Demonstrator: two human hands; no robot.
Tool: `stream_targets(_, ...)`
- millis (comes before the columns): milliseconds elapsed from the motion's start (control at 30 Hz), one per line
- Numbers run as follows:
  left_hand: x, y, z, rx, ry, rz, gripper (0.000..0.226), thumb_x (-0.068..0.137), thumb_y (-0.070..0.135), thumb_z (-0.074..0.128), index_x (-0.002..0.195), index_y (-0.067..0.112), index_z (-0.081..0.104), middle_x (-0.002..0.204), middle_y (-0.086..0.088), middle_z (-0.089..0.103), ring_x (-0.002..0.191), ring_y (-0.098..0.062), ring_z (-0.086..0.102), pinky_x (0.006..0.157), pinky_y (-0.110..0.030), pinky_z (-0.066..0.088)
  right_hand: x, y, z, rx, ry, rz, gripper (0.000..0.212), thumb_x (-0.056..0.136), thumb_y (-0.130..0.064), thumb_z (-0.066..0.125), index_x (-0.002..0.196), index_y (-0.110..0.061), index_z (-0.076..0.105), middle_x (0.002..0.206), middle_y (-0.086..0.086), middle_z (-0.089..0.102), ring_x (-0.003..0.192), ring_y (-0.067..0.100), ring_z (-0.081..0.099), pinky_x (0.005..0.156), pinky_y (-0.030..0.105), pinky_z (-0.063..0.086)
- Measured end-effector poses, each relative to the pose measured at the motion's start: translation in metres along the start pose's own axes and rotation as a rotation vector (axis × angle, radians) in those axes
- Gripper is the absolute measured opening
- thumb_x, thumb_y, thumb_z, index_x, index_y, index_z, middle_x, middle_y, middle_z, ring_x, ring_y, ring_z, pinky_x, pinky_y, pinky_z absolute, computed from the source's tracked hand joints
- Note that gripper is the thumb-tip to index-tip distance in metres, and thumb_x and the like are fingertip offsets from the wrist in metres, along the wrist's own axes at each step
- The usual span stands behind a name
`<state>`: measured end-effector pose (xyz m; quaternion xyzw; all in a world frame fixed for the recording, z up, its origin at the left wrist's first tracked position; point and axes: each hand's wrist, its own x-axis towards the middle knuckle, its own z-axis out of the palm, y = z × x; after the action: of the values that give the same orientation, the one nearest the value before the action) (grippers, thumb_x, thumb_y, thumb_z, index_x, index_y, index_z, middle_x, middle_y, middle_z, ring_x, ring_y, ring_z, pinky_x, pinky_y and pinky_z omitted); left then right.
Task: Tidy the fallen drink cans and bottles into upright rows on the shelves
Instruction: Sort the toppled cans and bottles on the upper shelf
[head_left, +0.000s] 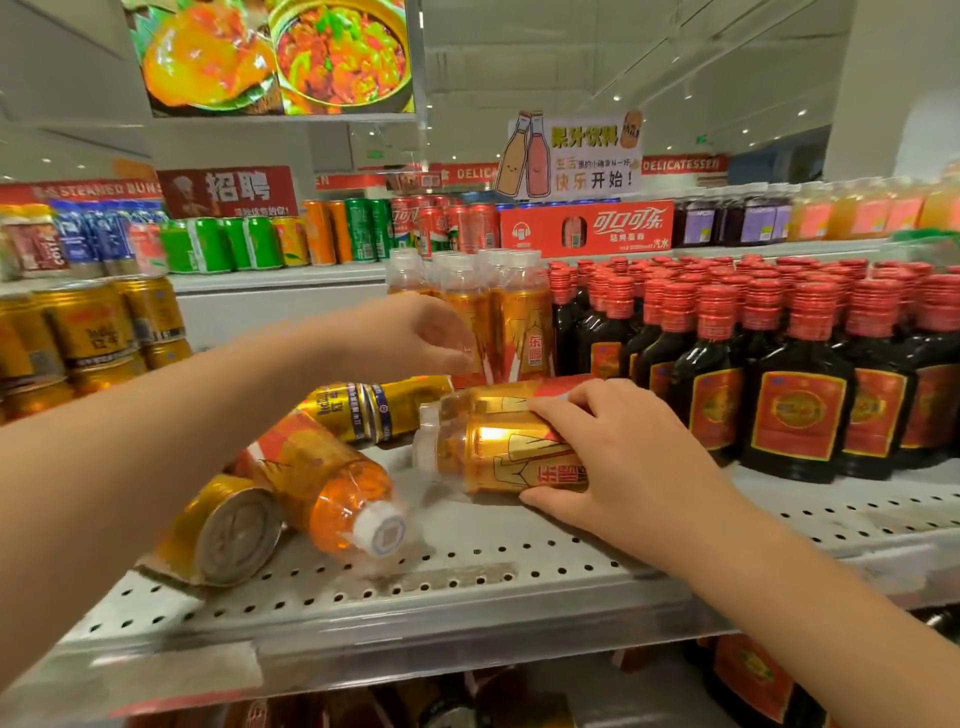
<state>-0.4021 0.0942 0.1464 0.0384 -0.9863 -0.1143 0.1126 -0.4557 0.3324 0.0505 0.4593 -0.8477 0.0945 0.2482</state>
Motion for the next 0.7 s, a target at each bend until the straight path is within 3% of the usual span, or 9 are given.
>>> stream_targets(167, -0.072, -0.027, -0.019, 0.056, 0.157, -0.037, 0.031, 0.095, 0.049, 0.061, 0.123, 0.035, 0.066, 0.110, 0.020, 0.068, 0.098, 0.006, 0.062, 0.089, -0.023, 0.053, 0.008, -0.006, 0.008, 0.023, -0.018, 0.016, 0.079, 0.082, -0.072, 0.058, 0.147, -0.033, 0.038, 0.128, -0.005, 0.051, 0.118, 0.015, 0.045, 0.102, 0.032, 0.044)
stream_targets(267, -0.115, -0.032, -0.010, 0.132, 0.193, -0.043, 0.029, 0.093, 0.056, 0.057, 0.117, 0.042, 0.065, 0.108, 0.027, 0.065, 0.097, 0.012, 0.059, 0.077, -0.008, 0.043, 0.013, -0.006, 0.012, 0.028, -0.034, 0.013, 0.082, 0.080, -0.073, 0.057, 0.148, -0.031, 0.038, 0.135, -0.005, 0.050, 0.124, 0.017, 0.044, 0.109, 0.038, 0.040)
stream_targets(400, -0.151, -0.037, 0.003, 0.180, 0.198, -0.051, 0.035, 0.092, 0.061, 0.049, 0.115, 0.041, 0.066, 0.105, 0.020, 0.064, 0.094, 0.014, 0.053, 0.071, -0.011, 0.040, 0.018, -0.009, 0.009, 0.041, -0.061, 0.000, 0.088, 0.077, -0.082, 0.047, 0.151, -0.037, 0.031, 0.145, -0.009, 0.040, 0.133, 0.016, 0.036, 0.118, 0.042, 0.026)
stream_targets(533, -0.170, -0.047, 0.009, 0.172, 0.217, -0.064, 0.038, 0.096, 0.060, 0.048, 0.126, 0.042, 0.062, 0.124, 0.021, 0.058, 0.116, 0.009, 0.048, 0.087, -0.007, 0.040, 0.018, -0.045, -0.004, 0.178, 0.054, -0.093, 0.078, 0.086, -0.079, 0.040, 0.149, -0.034, 0.039, 0.146, -0.010, 0.042, 0.141, 0.012, 0.031, 0.124, 0.045, 0.017)
stream_targets(633, -0.187, -0.050, 0.010, 0.163, 0.249, -0.072, 0.043, 0.095, 0.064, 0.046, 0.129, 0.043, 0.060, 0.129, 0.025, 0.054, 0.118, 0.006, 0.050, 0.094, -0.008, 0.040, 0.011, -0.088, -0.012, 0.433, 0.152, -0.148, 0.060, 0.093, -0.073, 0.040, 0.141, -0.037, 0.048, 0.134, -0.019, 0.050, 0.128, 0.002, 0.042, 0.110, 0.031, 0.037)
stream_targets(700, -0.200, -0.053, 0.010, 0.144, 0.250, -0.066, 0.043, 0.095, 0.069, 0.044, 0.128, 0.046, 0.058, 0.126, 0.030, 0.053, 0.116, 0.009, 0.051, 0.097, -0.016, 0.043, 0.005, -0.113, -0.011, 0.539, 0.107, -0.166, 0.064, 0.089, -0.079, 0.037, 0.141, -0.042, 0.043, 0.131, -0.027, 0.047, 0.120, -0.005, 0.044, 0.094, 0.015, 0.038)
